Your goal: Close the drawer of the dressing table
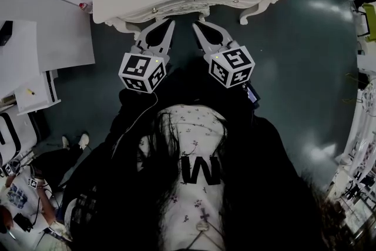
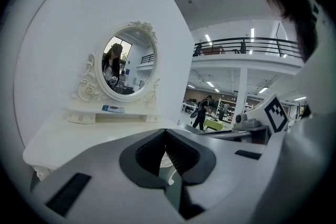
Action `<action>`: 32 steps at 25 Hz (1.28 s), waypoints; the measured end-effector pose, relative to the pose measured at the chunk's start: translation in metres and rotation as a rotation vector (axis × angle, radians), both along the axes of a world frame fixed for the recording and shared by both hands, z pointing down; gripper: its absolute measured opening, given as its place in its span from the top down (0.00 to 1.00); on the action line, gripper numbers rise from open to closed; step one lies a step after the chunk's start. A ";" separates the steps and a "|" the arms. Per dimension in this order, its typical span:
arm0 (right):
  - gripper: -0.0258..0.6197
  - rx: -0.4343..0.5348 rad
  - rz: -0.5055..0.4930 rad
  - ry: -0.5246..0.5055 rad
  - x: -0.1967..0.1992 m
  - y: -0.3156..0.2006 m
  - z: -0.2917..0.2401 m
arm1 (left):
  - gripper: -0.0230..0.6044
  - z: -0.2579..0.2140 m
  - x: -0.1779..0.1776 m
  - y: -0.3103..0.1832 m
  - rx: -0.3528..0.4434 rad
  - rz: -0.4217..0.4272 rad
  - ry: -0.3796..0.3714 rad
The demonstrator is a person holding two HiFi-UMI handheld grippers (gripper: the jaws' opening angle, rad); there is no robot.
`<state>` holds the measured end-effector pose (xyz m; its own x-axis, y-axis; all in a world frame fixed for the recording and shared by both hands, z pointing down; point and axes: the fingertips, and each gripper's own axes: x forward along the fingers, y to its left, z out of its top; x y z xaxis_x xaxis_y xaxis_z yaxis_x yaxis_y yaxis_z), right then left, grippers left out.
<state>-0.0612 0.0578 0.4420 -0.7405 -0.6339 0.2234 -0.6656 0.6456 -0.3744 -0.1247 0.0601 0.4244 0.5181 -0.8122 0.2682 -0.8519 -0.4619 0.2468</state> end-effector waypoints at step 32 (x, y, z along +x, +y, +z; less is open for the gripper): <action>0.95 0.013 -0.032 0.074 -0.039 0.044 0.009 | 0.96 0.006 -0.035 0.046 0.024 0.017 0.002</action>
<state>-0.1003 0.1019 0.4515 -0.7422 -0.6133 0.2702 -0.6700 0.6715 -0.3165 -0.1597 0.1060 0.4303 0.5324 -0.8096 0.2472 -0.8433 -0.4823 0.2371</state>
